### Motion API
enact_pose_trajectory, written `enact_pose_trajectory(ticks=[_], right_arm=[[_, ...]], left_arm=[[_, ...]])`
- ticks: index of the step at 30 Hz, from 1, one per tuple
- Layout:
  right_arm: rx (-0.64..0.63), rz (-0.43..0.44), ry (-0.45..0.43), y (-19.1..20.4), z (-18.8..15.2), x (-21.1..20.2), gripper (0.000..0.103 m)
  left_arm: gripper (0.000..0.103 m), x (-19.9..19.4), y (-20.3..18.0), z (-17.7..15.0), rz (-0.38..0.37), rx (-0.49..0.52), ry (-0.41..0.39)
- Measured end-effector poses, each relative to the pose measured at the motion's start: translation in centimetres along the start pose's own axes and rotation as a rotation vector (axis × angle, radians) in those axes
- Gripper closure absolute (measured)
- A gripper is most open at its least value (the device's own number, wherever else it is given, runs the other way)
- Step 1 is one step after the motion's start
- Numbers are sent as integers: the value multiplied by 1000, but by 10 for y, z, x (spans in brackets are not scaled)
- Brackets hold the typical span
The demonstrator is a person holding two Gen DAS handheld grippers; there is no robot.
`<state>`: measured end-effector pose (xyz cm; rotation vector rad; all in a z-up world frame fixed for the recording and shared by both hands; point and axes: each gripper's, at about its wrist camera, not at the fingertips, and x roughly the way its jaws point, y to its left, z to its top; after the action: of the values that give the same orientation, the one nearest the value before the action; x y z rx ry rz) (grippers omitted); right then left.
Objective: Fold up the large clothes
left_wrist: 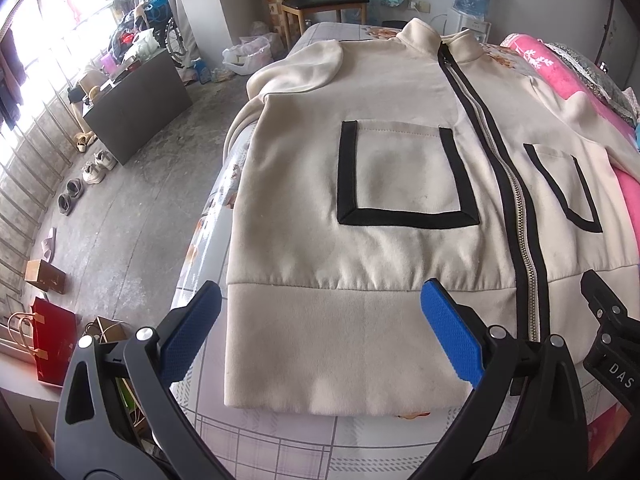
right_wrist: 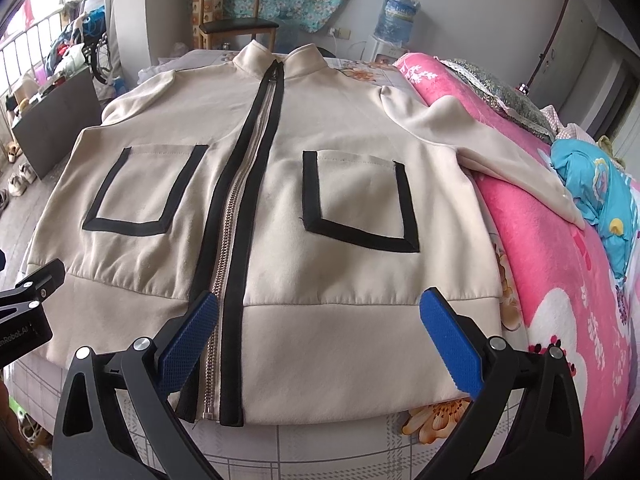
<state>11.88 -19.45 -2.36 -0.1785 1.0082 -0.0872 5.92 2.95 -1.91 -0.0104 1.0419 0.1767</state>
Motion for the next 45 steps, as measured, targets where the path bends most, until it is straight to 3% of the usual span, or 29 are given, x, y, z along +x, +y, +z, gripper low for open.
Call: enact_pose_trajectory(ticks=[33,39,43,45], right_arm=[[-8,-16,-8,-4,4,2,5],[-35,-6,-32,2,18,6,5],[-50,46,-61,6,40,16,5],[-60,90,-89,10,57,20,5]], left_arm=[[7,0,-4,1,-4,9,6],[7,3,6,12,-97,-9,-13],[7,4,29,29,-247,-66,-80],[7,6,47,42,-269,-112,-108]])
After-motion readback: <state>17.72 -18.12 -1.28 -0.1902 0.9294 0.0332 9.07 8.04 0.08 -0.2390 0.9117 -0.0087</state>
